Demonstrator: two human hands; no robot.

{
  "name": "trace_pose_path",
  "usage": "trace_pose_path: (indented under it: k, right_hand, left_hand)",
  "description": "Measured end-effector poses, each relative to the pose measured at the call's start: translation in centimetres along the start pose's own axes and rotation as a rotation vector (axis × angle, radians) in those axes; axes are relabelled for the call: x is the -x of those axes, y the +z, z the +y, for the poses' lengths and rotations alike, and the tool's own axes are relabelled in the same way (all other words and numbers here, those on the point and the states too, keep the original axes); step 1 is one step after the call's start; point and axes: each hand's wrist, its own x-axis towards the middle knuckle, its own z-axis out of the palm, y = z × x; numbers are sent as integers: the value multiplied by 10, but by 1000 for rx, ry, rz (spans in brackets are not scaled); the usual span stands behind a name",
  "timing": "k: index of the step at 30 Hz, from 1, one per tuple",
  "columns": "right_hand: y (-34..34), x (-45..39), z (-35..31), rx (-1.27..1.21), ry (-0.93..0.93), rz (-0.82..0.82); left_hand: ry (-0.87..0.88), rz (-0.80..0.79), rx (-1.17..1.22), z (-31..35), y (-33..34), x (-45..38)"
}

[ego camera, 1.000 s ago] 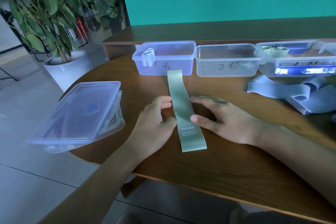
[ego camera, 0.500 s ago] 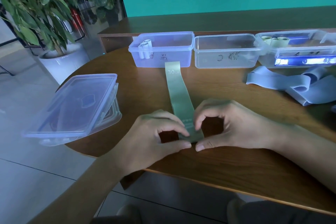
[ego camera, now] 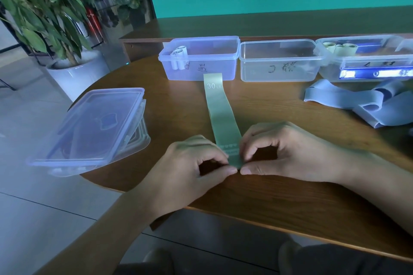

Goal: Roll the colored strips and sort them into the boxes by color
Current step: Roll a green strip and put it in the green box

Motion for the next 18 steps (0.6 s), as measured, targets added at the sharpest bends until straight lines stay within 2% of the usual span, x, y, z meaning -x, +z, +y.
trace_pose_path:
  k: [6, 13, 18]
  right_hand:
    - [6, -3, 12, -97, 137, 33]
    - [4, -5, 13, -160, 350, -2]
    - [6, -6, 11, -180, 258, 7]
  left_hand:
    - [50, 61, -95, -4, -1, -7]
    - [-65, 35, -93, 1, 1, -9]
    - [-30, 78, -67, -1, 1, -11]
